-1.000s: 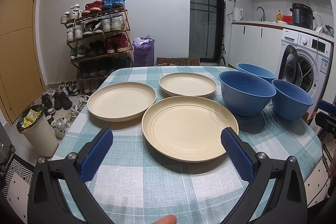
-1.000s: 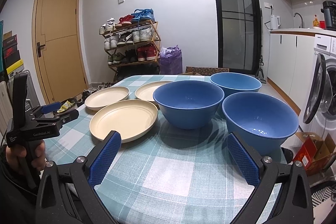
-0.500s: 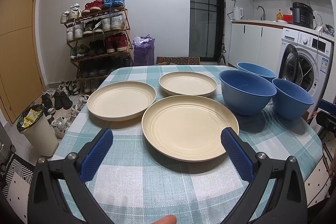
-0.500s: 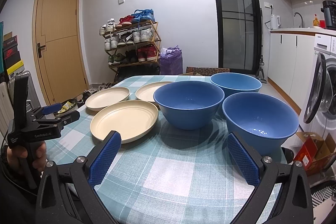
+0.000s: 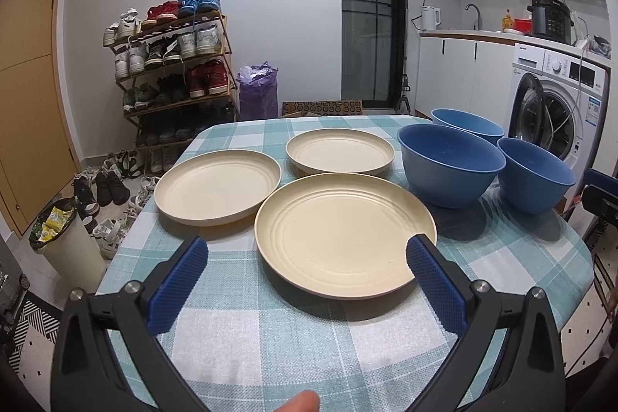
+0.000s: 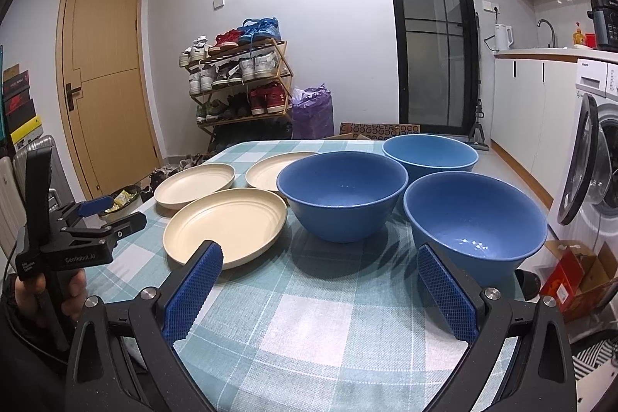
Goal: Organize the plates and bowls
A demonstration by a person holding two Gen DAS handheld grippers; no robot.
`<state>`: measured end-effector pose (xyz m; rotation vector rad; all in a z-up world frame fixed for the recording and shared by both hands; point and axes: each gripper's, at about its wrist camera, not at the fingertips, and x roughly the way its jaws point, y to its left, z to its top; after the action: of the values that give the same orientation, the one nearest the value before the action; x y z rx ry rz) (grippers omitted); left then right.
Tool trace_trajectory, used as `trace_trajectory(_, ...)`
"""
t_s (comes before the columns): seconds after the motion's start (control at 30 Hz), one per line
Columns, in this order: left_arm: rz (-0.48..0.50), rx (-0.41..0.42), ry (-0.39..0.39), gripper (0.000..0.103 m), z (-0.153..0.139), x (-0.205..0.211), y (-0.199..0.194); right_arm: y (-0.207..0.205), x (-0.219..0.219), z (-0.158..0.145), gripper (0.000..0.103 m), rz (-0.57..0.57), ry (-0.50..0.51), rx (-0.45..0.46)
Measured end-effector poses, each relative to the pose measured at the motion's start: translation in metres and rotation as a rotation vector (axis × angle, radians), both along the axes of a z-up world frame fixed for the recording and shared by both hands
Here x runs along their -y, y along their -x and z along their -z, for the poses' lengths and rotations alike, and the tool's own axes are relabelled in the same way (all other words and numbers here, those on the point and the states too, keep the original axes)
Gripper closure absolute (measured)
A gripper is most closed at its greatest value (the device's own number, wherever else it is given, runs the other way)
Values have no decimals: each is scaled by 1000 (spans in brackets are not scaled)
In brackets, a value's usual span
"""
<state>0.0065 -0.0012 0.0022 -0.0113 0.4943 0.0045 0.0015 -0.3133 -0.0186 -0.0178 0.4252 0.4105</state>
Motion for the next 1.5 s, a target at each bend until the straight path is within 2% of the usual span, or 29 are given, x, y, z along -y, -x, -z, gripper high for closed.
trace_trajectory(0.3,6,0,20,0,-5,-5,-4,-3,1,-6,0,-4,-4,10)
trace_trajectory(1.0,-21,4,-15,0,-19,-8,-22,-17,-12,-26,0,-32,2,14)
trace_trajectory(1.23,-34,-21,48,0,-24,-19,-34,-30,-20,-41,0,-42,15,6)
trace_trajectory(1.5,-57,-7,41,0,-31,-26,-44,-52,-29,-53,0,-47,16,-20)
